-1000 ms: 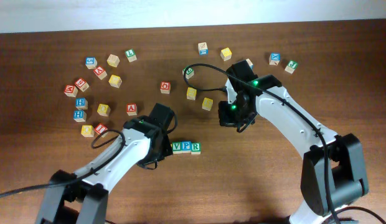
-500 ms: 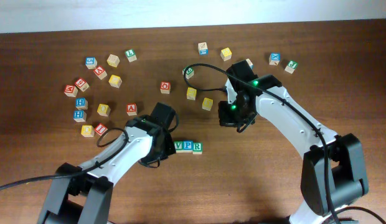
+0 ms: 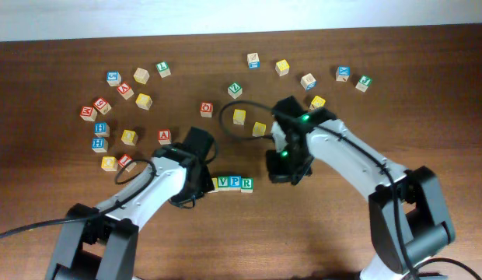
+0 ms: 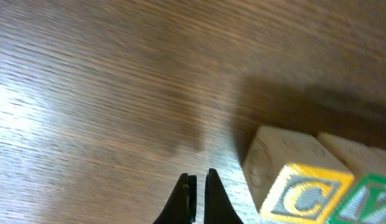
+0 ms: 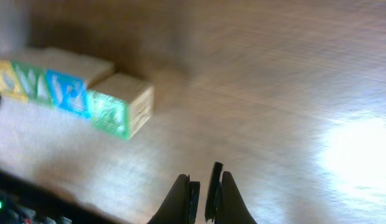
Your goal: Spell out CVPR
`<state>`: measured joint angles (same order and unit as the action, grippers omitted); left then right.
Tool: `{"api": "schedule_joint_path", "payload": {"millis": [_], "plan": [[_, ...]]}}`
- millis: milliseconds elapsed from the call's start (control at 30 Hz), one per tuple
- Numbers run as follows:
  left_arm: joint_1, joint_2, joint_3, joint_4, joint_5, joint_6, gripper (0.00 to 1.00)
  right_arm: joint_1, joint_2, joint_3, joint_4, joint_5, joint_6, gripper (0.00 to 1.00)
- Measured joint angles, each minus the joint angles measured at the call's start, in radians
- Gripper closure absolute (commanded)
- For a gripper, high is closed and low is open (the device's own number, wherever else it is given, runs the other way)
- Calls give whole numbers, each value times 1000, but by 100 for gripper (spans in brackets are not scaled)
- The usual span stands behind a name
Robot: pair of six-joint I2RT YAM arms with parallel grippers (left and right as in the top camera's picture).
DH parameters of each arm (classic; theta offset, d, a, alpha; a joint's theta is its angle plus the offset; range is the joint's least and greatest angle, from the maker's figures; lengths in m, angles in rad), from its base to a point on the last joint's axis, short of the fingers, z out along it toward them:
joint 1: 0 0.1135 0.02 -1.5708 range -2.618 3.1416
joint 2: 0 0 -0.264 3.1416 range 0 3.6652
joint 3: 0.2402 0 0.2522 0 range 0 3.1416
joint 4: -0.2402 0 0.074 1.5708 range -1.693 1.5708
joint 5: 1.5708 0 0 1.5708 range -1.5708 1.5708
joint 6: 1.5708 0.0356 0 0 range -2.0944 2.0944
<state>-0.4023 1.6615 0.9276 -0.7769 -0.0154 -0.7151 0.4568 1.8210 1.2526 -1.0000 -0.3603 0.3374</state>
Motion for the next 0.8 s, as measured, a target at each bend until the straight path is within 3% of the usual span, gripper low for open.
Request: {"api": "schedule_joint_path", "payload": {"millis": [200,400,800], "plan": [[50,0,0,16,18,20,100,143,0,-68,64,35,140,96],[51,0,0,58,77,46,100,145,0,-219,294,-49,205,96],[202,0,0,40,135,99,100,129,0,-219,378,-94,216,96]]}}
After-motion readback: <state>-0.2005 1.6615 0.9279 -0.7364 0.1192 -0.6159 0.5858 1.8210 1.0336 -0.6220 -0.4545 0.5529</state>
